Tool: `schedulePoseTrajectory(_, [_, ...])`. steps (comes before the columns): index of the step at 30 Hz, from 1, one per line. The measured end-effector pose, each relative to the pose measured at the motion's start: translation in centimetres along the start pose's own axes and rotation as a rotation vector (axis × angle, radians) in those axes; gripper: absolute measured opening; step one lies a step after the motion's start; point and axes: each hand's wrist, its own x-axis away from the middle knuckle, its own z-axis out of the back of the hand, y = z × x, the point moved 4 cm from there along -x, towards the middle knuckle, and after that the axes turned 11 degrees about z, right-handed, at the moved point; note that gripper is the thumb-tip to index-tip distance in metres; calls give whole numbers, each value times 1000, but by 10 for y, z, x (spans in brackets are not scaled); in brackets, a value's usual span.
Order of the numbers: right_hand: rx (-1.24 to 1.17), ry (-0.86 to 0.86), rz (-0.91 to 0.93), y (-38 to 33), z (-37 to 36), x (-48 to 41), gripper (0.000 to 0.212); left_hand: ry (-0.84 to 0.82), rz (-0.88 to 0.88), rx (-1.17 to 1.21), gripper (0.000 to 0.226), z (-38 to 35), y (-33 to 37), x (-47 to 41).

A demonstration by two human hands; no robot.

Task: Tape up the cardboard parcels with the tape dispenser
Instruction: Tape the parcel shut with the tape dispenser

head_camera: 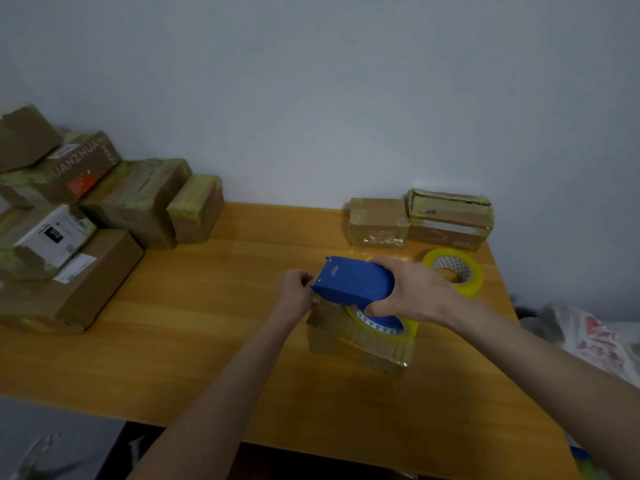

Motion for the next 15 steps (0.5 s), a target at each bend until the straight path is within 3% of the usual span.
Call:
schedulePoseTrajectory(6, [28, 10, -45, 9, 3, 13, 65, 133, 9, 8, 12, 45, -26, -9])
schedulePoseTrajectory(15, [52, -3, -62, 7, -5, 19, 68, 85, 113, 79, 16, 22, -42, -13])
